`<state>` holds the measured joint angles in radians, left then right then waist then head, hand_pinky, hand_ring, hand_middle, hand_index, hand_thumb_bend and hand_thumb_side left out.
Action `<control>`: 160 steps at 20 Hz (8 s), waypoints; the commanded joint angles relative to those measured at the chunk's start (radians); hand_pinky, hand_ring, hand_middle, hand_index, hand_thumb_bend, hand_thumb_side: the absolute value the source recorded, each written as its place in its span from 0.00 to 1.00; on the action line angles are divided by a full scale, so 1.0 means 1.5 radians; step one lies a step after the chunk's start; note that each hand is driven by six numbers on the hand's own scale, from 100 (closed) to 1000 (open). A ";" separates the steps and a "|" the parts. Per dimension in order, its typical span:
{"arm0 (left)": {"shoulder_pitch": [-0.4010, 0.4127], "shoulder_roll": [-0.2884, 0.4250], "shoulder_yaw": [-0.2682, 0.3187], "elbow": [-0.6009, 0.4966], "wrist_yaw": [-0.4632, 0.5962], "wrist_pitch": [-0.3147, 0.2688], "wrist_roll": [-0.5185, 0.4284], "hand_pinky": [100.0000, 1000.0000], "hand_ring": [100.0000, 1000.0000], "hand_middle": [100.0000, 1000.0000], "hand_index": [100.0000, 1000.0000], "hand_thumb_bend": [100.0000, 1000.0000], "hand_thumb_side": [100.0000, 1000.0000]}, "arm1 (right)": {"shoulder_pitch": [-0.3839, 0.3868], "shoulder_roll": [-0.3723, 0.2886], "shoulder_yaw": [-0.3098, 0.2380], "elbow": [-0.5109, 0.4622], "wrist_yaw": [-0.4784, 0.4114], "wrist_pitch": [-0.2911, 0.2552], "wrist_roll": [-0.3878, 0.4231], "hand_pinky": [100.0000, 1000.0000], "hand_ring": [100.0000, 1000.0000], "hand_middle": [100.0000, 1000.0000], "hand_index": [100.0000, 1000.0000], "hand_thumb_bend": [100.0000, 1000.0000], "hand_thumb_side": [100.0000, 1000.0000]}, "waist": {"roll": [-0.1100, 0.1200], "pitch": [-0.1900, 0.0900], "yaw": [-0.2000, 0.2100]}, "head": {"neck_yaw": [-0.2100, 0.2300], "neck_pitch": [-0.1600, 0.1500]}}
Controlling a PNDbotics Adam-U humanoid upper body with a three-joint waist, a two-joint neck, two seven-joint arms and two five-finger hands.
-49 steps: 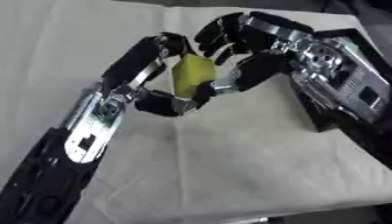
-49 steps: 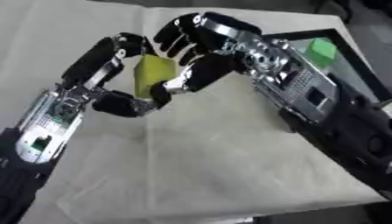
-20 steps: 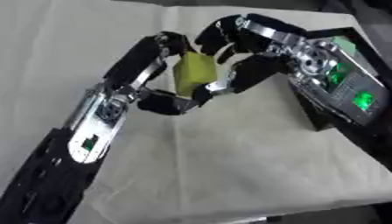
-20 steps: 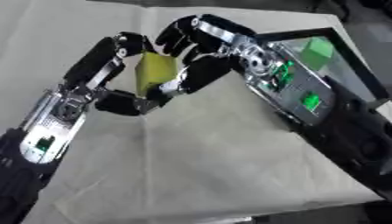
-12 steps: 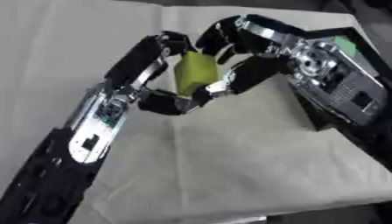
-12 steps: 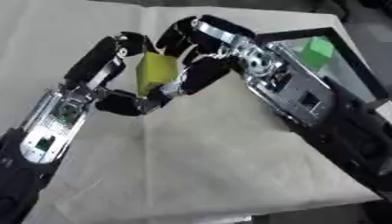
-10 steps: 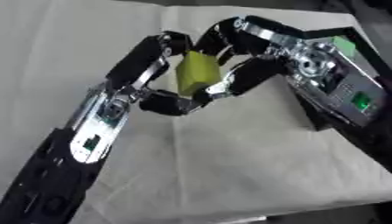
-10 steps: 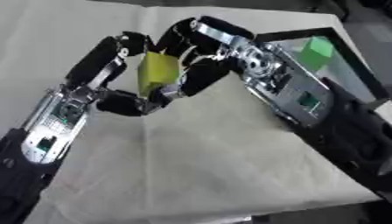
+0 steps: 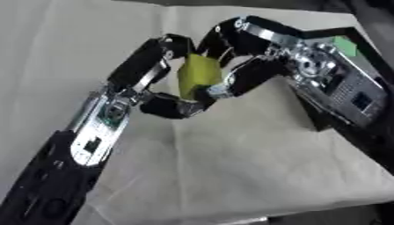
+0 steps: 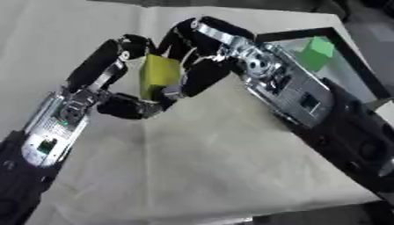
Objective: Pick up the objects with one hand, pass them to the other hand, and then place them into the box on the other side of the table.
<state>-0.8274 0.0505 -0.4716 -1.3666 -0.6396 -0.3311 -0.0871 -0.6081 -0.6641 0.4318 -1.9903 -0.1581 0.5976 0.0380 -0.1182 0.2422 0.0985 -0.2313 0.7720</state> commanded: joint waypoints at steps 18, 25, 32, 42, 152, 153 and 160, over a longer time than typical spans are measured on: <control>-0.009 -0.010 0.001 0.004 0.034 0.046 0.040 0.71 0.51 0.45 0.46 0.00 0.35 | -0.011 -0.009 -0.015 -0.006 -0.027 -0.004 -0.049 0.55 0.49 0.33 0.42 0.24 0.00 | 0.000 0.000 -0.005 | -0.001 -0.001; -0.008 -0.009 -0.001 0.005 0.035 0.059 0.052 0.71 0.51 0.45 0.47 0.00 0.33 | -0.012 -0.010 -0.016 -0.006 -0.028 -0.011 -0.050 0.53 0.48 0.32 0.41 0.27 0.00 | 0.001 -0.002 -0.008 | 0.000 -0.001; -0.008 -0.009 -0.001 0.007 0.021 0.063 0.061 0.71 0.52 0.46 0.50 0.00 0.32 | -0.011 -0.009 -0.017 -0.006 -0.027 -0.012 -0.034 0.53 0.46 0.31 0.39 0.26 0.00 | 0.002 -0.002 -0.010 | -0.001 -0.001; -0.006 -0.008 -0.005 0.009 -0.012 0.057 0.040 0.77 0.64 0.61 0.70 0.00 0.32 | -0.011 -0.008 -0.024 -0.006 -0.035 -0.019 -0.040 0.51 0.44 0.28 0.36 0.24 0.00 | 0.002 -0.002 -0.012 | -0.001 -0.001; 0.023 0.024 0.018 0.008 -0.061 0.069 0.045 0.81 0.72 0.68 0.77 0.48 0.79 | 0.363 -0.139 -0.356 0.110 -0.163 -0.096 -0.464 0.64 0.75 0.74 0.78 0.59 0.01 | 0.024 0.003 -0.040 | -0.023 -0.001; 0.023 0.024 0.018 0.007 -0.061 0.070 0.045 0.81 0.72 0.68 0.77 0.48 0.78 | 0.363 -0.139 -0.357 0.106 -0.169 -0.099 -0.470 0.64 0.75 0.73 0.78 0.50 0.06 | 0.024 0.003 -0.040 | -0.022 -0.001; 0.013 0.045 0.040 -0.007 -0.049 0.093 0.060 0.81 0.72 0.68 0.77 0.13 0.73 | 0.367 -0.141 -0.369 0.071 -0.213 -0.131 -0.527 0.63 0.73 0.72 0.76 0.36 0.03 | 0.027 -0.002 -0.036 | 0.017 -0.001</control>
<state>-0.7856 0.1030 -0.4264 -1.3510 -0.7210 -0.2009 -0.0032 -0.0550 -0.8487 -0.1011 -1.8613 -0.4643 0.3926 -0.7175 -0.0907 0.2479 0.0463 -0.2161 0.7724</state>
